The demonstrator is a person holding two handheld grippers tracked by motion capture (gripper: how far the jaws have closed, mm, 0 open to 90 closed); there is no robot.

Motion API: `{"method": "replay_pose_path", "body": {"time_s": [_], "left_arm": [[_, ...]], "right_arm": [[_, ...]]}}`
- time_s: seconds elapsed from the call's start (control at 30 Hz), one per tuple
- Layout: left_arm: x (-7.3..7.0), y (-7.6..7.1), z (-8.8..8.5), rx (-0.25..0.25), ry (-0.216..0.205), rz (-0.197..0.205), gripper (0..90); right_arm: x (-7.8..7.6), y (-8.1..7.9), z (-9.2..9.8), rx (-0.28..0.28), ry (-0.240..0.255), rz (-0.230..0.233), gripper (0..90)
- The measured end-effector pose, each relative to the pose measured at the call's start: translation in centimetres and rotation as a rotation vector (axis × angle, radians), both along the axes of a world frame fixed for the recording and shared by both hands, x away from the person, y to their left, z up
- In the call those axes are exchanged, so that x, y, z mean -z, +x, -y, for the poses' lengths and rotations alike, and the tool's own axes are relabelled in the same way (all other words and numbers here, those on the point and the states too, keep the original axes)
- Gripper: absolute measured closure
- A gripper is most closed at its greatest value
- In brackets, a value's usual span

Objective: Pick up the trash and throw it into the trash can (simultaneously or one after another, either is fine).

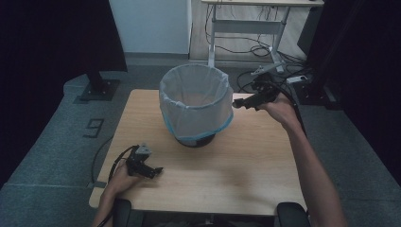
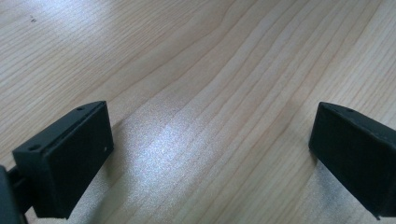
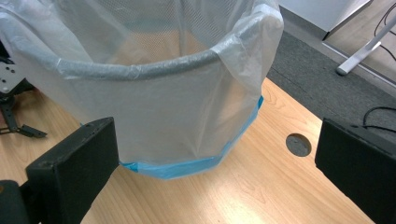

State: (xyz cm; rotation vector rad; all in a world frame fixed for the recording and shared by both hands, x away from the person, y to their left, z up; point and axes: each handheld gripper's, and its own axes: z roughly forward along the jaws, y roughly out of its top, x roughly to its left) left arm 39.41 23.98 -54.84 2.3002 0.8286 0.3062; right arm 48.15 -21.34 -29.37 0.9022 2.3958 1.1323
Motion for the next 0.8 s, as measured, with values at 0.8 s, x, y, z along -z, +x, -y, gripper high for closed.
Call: {"method": "replay_pose_path", "body": {"time_s": [0.8], "left_arm": [[0.0, 0.0, 0.0, 0.000, 0.000, 0.000, 0.0]], "right_arm": [[0.8, -1.9, 4.3, 0.073, 0.003, 0.011, 0.0]]}}
